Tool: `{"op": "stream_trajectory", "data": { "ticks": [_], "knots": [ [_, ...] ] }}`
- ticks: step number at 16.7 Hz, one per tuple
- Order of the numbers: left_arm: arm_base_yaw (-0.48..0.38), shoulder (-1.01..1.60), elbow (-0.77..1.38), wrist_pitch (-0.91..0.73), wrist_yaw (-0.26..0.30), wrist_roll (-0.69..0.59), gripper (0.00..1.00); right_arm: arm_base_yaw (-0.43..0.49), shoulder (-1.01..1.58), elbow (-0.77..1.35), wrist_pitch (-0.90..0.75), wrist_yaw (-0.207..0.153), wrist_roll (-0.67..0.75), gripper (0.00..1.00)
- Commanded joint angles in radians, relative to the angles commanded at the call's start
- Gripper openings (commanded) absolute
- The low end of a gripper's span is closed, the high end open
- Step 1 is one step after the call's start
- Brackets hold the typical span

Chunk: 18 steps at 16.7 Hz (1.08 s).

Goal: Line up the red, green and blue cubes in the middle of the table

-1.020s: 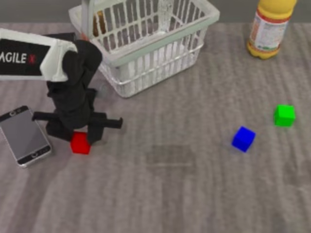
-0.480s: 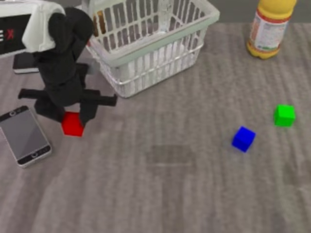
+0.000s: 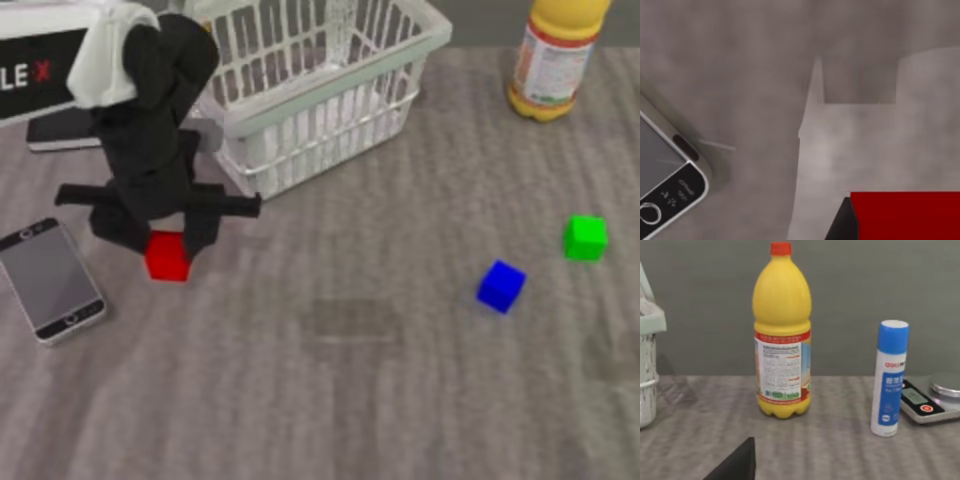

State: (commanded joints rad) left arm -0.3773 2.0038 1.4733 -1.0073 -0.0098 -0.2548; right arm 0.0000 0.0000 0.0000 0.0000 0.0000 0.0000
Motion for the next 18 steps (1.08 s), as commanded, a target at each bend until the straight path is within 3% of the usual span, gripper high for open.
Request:
{"op": "stream_trajectory", "data": {
  "ticks": [8,14,18],
  "knots": [
    [-0.224,-0.010,0.057,-0.068,-0.013,-0.339,0.00,0.000,0.000,0.000,0.000,0.000,0.000,1.00],
    [-0.228,-0.008,0.054,-0.064,-0.013,-0.347,0.00,0.000,0.000,0.000,0.000,0.000,0.000,1.00],
    [-0.227,0.024,-0.015,0.040,-0.013,-0.349,0.00,0.000,0.000,0.000,0.000,0.000,0.000,1.00]
  ]
}}
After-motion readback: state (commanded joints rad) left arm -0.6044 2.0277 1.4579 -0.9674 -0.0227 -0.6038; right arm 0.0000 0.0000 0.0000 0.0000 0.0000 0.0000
